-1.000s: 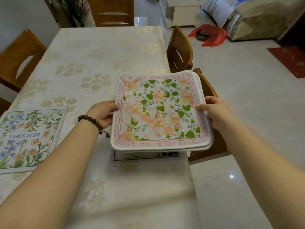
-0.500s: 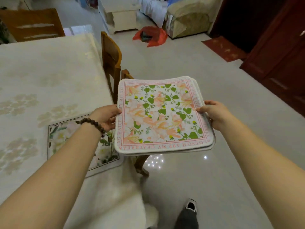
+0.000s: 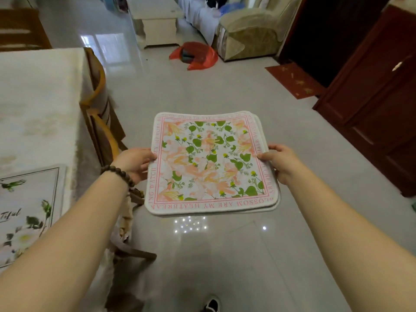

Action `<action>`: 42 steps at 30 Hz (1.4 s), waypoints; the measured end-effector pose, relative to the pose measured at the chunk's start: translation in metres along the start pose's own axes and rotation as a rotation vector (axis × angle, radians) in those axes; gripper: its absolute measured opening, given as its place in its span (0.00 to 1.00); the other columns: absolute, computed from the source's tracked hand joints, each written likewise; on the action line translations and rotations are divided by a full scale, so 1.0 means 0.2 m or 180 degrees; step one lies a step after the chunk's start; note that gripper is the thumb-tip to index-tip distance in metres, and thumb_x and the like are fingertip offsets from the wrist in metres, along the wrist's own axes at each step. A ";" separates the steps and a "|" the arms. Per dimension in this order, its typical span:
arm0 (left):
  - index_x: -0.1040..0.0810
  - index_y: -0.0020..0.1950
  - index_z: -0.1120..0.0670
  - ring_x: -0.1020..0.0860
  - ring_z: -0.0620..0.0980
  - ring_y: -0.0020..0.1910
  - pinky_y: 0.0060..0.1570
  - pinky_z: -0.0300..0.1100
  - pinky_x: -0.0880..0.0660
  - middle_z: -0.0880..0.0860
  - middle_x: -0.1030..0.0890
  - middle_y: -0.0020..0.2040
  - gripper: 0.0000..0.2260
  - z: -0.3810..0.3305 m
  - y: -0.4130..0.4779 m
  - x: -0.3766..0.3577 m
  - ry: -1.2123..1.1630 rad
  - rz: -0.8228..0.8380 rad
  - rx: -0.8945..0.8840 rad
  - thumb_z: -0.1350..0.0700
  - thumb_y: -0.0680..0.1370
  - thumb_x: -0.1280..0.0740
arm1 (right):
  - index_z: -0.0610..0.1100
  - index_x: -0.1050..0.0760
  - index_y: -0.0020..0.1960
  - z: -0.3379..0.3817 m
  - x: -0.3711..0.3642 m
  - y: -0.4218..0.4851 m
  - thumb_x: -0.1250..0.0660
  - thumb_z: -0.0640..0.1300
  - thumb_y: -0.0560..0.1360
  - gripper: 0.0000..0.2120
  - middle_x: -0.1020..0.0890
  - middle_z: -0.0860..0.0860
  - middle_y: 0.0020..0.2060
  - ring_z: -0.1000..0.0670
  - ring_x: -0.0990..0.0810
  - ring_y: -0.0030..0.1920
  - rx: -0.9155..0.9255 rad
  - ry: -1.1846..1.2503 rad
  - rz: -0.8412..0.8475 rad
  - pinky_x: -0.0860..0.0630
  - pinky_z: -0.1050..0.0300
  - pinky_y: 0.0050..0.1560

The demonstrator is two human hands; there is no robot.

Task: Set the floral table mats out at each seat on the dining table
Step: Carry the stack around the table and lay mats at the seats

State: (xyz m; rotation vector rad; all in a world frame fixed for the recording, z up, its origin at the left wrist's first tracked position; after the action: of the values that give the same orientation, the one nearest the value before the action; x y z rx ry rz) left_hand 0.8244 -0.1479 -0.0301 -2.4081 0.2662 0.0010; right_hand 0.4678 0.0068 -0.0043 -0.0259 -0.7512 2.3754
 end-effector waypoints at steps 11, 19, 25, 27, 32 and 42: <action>0.21 0.55 0.56 0.20 0.48 0.38 0.30 0.40 0.22 0.57 0.17 0.47 0.09 -0.10 0.35 -0.03 -0.0366 -0.0332 0.0138 0.63 0.77 0.36 | 0.44 0.26 0.51 0.17 -0.19 0.51 0.31 0.34 0.72 0.10 0.15 0.45 0.41 0.49 0.15 0.31 -0.0085 -0.0161 0.0305 0.22 0.56 0.26; 0.21 0.57 0.60 0.21 0.47 0.28 0.26 0.39 0.24 0.58 0.18 0.44 0.11 -0.47 0.92 0.07 -0.0582 -0.0575 0.0064 0.65 0.76 0.37 | 0.45 0.26 0.47 0.55 -0.59 1.07 0.32 0.32 0.73 0.09 0.16 0.45 0.37 0.50 0.16 0.29 0.0008 -0.0182 0.0447 0.23 0.59 0.24; 0.18 0.53 0.58 0.19 0.54 0.42 0.50 0.52 0.22 0.58 0.15 0.44 0.10 -0.85 1.22 0.22 -0.0615 -0.0808 -0.0077 0.65 0.76 0.36 | 0.43 0.25 0.52 0.84 -0.96 1.43 0.31 0.33 0.73 0.10 0.15 0.43 0.41 0.46 0.14 0.35 -0.0077 -0.0240 0.0660 0.21 0.55 0.28; 0.18 0.49 0.56 0.18 0.51 0.38 0.44 0.48 0.21 0.55 0.15 0.36 0.09 -0.95 1.30 0.29 -0.0608 -0.0936 -0.0162 0.65 0.75 0.36 | 0.43 0.25 0.52 0.93 -1.08 1.53 0.31 0.33 0.72 0.11 0.15 0.42 0.42 0.46 0.14 0.35 -0.0091 -0.0261 0.0730 0.21 0.55 0.28; 0.17 0.47 0.57 0.16 0.51 0.33 0.30 0.44 0.20 0.56 0.15 0.36 0.08 -1.15 1.51 0.45 -0.0772 -0.1126 -0.0241 0.66 0.74 0.34 | 0.43 0.25 0.51 1.17 -1.42 1.82 0.31 0.32 0.72 0.11 0.15 0.43 0.40 0.48 0.15 0.31 -0.0100 -0.0351 0.0973 0.21 0.56 0.26; 0.17 0.44 0.59 0.16 0.57 0.41 0.53 0.57 0.22 0.61 0.15 0.43 0.09 -1.65 1.82 0.80 -0.1459 -0.1851 -0.0621 0.69 0.73 0.35 | 0.40 0.26 0.58 1.92 -2.38 2.34 0.31 0.33 0.73 0.15 0.16 0.40 0.47 0.42 0.16 0.44 0.0266 -0.0968 0.1916 0.20 0.49 0.38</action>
State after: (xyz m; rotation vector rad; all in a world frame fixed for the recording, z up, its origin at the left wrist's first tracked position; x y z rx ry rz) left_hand 0.8868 -0.6606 -0.0320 -2.5061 -0.6693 0.3208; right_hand 0.5030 -0.7623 -0.0058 0.1714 -0.8747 3.0288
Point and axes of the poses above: each hand's wrist, its own y-axis towards the middle knuckle, its own x-axis out of the back of the hand, z = x × y, the point moved 10 cm from there along y, towards the middle knuckle
